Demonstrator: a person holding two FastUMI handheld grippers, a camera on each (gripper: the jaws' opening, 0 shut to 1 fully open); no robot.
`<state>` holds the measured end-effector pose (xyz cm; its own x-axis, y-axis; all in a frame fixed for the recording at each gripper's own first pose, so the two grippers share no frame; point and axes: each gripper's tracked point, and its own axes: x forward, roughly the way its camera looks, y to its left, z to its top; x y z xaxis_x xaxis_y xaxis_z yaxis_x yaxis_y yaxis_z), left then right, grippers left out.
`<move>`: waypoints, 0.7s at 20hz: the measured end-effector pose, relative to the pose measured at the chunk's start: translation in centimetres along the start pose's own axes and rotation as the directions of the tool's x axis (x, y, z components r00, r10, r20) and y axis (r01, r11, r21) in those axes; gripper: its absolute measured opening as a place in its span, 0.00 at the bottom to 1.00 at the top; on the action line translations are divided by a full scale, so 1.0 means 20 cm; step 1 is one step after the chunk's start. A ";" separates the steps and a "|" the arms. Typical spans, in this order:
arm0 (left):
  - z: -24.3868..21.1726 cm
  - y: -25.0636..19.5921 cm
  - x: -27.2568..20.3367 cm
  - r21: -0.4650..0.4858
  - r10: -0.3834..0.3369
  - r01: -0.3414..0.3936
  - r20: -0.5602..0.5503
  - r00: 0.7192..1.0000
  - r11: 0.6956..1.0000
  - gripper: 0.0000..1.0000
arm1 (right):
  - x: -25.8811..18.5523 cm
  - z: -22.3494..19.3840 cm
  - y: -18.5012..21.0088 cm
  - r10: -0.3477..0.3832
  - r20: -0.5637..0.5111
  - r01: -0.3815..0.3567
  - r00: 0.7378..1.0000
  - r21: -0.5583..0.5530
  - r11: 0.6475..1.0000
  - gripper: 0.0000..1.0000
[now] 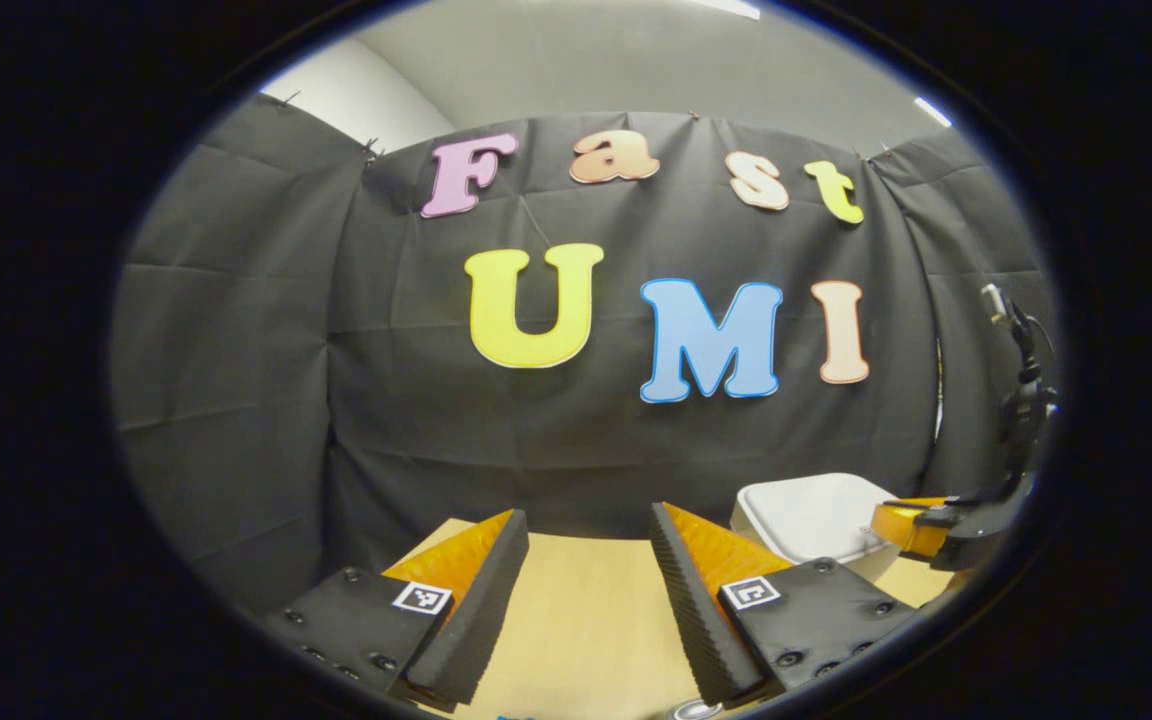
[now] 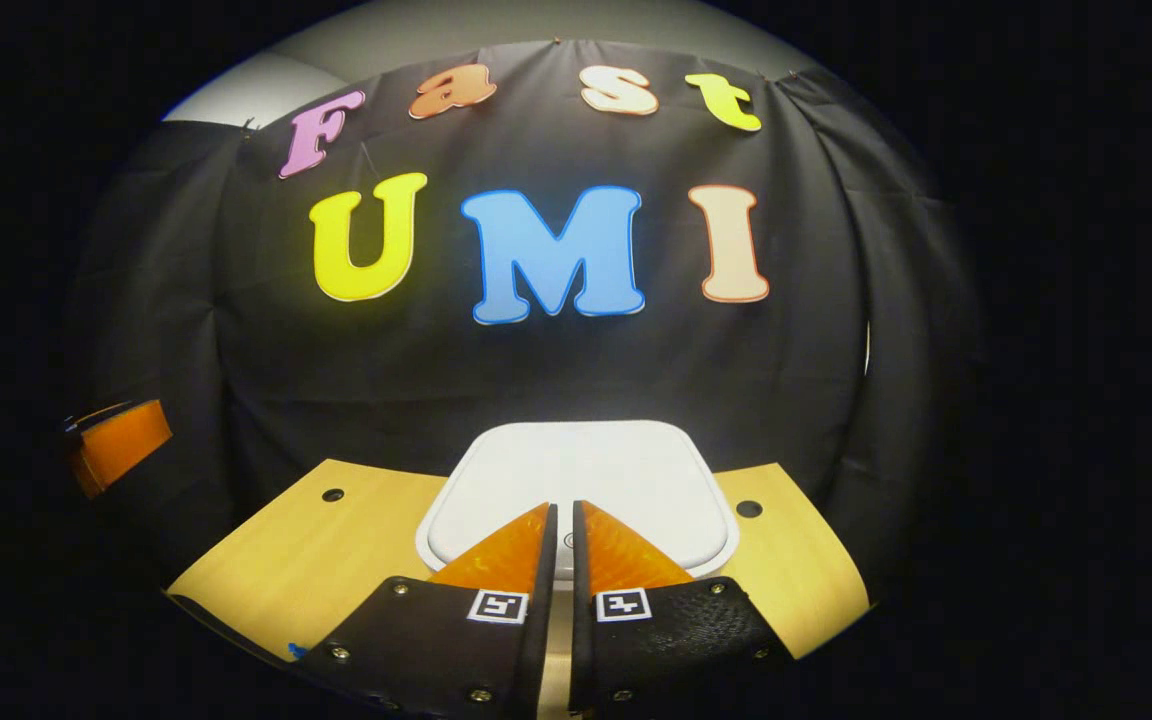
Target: Press the lid of the desktop garbage bin to open it, pick up the crumpled paper on the desktop and throw it into the bin, then pick up the pop can on the desktop and drop it into the bin, and finally close the garbage bin lid.
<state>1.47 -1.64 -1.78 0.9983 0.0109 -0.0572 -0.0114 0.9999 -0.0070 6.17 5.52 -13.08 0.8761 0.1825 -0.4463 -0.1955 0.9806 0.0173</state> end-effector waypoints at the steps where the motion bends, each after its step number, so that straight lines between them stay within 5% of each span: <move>1: -0.01 0.01 0.00 -0.005 0.005 -0.005 -0.007 1.000 1.000 0.83 | 0.01 -0.02 0.00 0.000 -0.012 0.000 1.000 0.010 1.000 0.11; 14: -0.06 0.00 -0.01 -0.014 0.002 -0.002 -0.037 0.999 1.000 0.90 | 0.03 -0.02 -0.01 -0.020 -0.004 0.020 1.000 0.022 1.000 0.11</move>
<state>1.13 -1.58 -2.92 0.9955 0.0123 -0.0943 -0.0143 0.9997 -0.0211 6.51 5.45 -13.75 0.8777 0.1630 -0.4506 -0.1686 0.9853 0.0281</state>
